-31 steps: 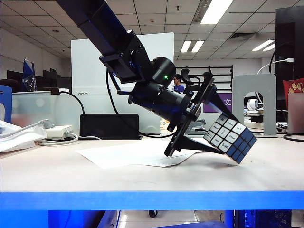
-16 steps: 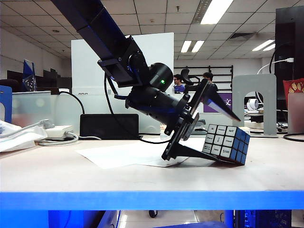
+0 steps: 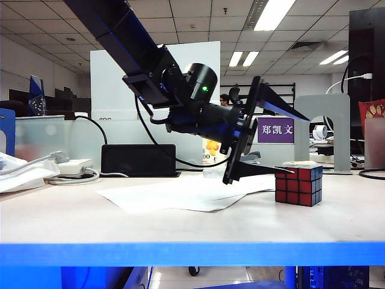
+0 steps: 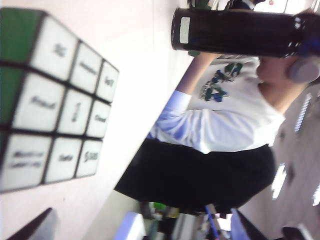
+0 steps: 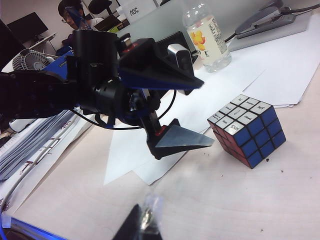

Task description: Rotate the Rubik's Cube so that the bottom side is facing up.

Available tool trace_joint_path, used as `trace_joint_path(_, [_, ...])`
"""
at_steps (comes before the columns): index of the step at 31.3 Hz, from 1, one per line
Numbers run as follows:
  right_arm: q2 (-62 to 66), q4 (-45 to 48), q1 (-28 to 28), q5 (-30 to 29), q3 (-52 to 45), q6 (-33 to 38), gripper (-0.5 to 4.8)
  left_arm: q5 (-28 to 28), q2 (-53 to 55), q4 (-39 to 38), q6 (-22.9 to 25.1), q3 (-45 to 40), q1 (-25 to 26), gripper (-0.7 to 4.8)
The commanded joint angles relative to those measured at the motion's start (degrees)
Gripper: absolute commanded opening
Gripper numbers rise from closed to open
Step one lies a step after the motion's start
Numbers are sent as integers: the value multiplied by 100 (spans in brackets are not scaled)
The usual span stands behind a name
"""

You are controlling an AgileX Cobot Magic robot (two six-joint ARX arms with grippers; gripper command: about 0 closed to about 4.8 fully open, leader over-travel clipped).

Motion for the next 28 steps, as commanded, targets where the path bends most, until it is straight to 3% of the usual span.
trace_joint_path(1, [-9,98,-9,-20,20,9,-1,-192,-61,-208,688,256,-24,466])
trace_joint_path(6, [-9,96,-7,-20,20,7,-1,-328,-61,-1228,1532,1005,24,466])
trace_joint_path(9, [-9,96,-13,-17,20,7,-1,-826,-96,-2382,2581,1626,74,466])
trace_joint_path(11, [-9,96,-11,-17,20,7,-1,-2035,-98,-3539,3764,2223,61,466])
trace_joint_path(13, [-9,96,-13,-2,20,7,-1,-3311,-94,-4170,4535,2629,17,474])
trace_joint_path(14, [-9,96,-11,2,20,7,-1,-3672,-92,-4225,4756,2704,-31,479])
trace_joint_path(15, [-9,96,-11,2,20,7,-1,-3816,-92,-4194,4894,2743,-42,479])
trace_joint_path(22, [-9,94,-13,0,20,7,-1,-3853,153,-4009,4701,2767,-184,479])
trace_joint_path(28, [-9,94,-11,0,20,7,-1,-3888,420,-4177,5128,2767,-573,479])
